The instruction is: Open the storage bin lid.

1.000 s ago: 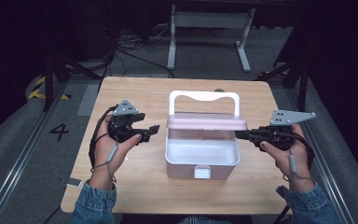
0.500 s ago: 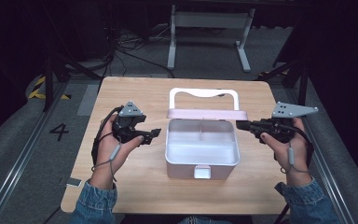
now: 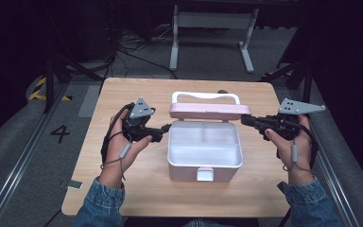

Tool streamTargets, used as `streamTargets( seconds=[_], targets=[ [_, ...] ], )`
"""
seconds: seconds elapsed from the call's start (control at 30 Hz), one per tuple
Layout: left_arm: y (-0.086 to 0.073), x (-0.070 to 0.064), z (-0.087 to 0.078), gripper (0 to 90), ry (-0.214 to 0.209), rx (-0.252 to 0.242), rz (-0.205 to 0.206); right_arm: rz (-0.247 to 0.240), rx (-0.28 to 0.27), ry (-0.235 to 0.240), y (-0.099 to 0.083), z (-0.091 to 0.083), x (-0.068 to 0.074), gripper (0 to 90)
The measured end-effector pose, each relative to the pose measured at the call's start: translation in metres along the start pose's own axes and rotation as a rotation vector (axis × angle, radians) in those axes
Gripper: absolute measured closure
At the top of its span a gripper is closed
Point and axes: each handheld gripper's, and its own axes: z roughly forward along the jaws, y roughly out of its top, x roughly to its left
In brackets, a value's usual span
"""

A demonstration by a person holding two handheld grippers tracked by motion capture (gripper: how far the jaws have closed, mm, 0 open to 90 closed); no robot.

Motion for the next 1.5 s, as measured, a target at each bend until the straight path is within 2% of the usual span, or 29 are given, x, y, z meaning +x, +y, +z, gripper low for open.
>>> streamTargets(
  seconds=[0.17,0.3,0.43,0.53,0.73,0.93,1.0,1.07,1.1,1.13,1.2,1.3,1.43,1.5],
  targets=[
    [0.006,0.0,0.002,24.4,-0.009,-0.023,-0.001,0.015,-0.011,-0.006,0.0,0.0,0.0,90.0],
    [0.011,-0.001,0.007,24.4,-0.029,-0.039,0.0,0.007,-0.019,-0.022,0.001,0.0,0.005,90.0],
    [0.016,-0.002,0.009,24.1,-0.027,-0.062,0.011,0.021,-0.029,-0.029,0.001,-0.001,0.006,90.0],
    [0.021,-0.004,0.012,23.4,-0.023,-0.087,0.018,0.014,-0.03,-0.037,0.0,-0.001,0.007,90.0],
    [0.027,-0.002,0.018,23.1,-0.024,-0.107,0.021,0.014,-0.031,-0.046,-0.002,-0.003,0.008,90.0],
    [0.032,-0.004,0.031,25.1,-0.034,-0.113,0.025,0.015,-0.032,-0.049,-0.001,-0.004,0.007,90.0],
    [0.033,-0.005,0.034,29.1,-0.038,-0.137,0.006,0.014,-0.033,-0.05,-0.001,-0.004,0.007,90.0],
    [0.033,-0.005,0.034,32.2,-0.026,-0.141,0.004,0.013,-0.033,-0.051,-0.001,-0.004,0.007,90.0],
    [0.034,-0.005,0.033,32.2,-0.018,-0.151,0.001,0.012,-0.032,-0.052,-0.001,-0.004,0.007,90.0],
    [0.034,-0.005,0.033,36.1,-0.022,-0.169,-0.002,0.009,-0.031,-0.052,-0.001,-0.004,0.007,90.0],
    [0.036,-0.004,0.031,43.0,-0.067,-0.209,-0.017,0.012,-0.036,-0.049,-0.001,-0.004,0.006,90.0],
    [0.041,-0.006,0.031,43.6,-0.04,-0.211,0.019,0.011,-0.037,-0.053,-0.001,-0.005,0.006,90.0],
    [0.045,-0.009,0.032,53.5,-0.056,-0.219,0.023,0.015,-0.043,-0.056,-0.001,-0.007,0.006,90.0],
    [0.046,-0.009,0.032,56.0,-0.046,-0.215,0.033,0.015,-0.047,-0.057,-0.001,-0.008,0.006,90.0]
  ],
)
